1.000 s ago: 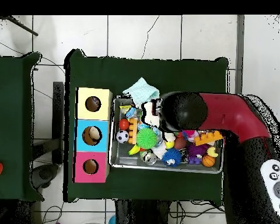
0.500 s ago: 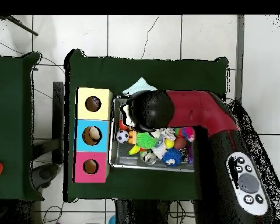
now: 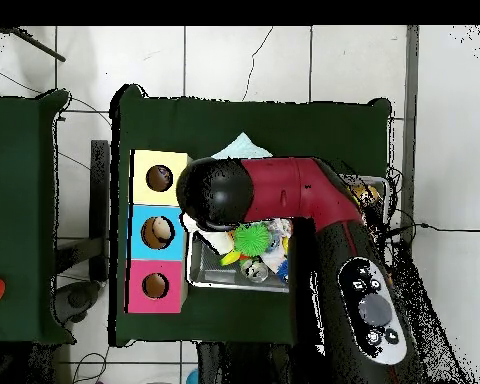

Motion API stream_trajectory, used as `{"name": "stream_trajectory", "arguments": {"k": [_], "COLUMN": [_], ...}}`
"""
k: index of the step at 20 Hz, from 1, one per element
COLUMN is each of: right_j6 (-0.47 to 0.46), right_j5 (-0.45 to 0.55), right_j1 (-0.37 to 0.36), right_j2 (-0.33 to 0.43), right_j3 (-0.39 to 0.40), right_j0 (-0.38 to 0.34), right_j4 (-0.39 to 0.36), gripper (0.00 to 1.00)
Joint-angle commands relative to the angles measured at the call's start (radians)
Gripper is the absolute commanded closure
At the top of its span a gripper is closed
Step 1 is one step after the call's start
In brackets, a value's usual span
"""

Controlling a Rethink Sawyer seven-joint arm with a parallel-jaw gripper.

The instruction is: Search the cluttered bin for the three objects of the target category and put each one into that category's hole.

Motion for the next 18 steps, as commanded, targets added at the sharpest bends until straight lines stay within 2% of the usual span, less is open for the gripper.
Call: {"name": "stream_trajectory", "arguments": {"k": [1, 6, 7, 12, 18], "right_j6": [0.248, 0.212, 0.191, 0.136, -0.008], "right_j5": [0.047, -0.037, -0.012, -0.037, -0.083], "right_j1": [0.03, 0.024, 0.029, 0.036, 0.043], "right_j2": [-0.1, -0.103, -0.105, -0.106, -0.062], "right_j3": [-0.008, 0.031, 0.026, 0.041, 0.082], "right_j0": [0.024, 0.004, 0.002, -0.023, -0.122], "right_j4": [0.057, 0.071, 0.07, 0.078, 0.071], "gripper": [0.0, 0.0, 0.0, 0.0, 0.0]}}
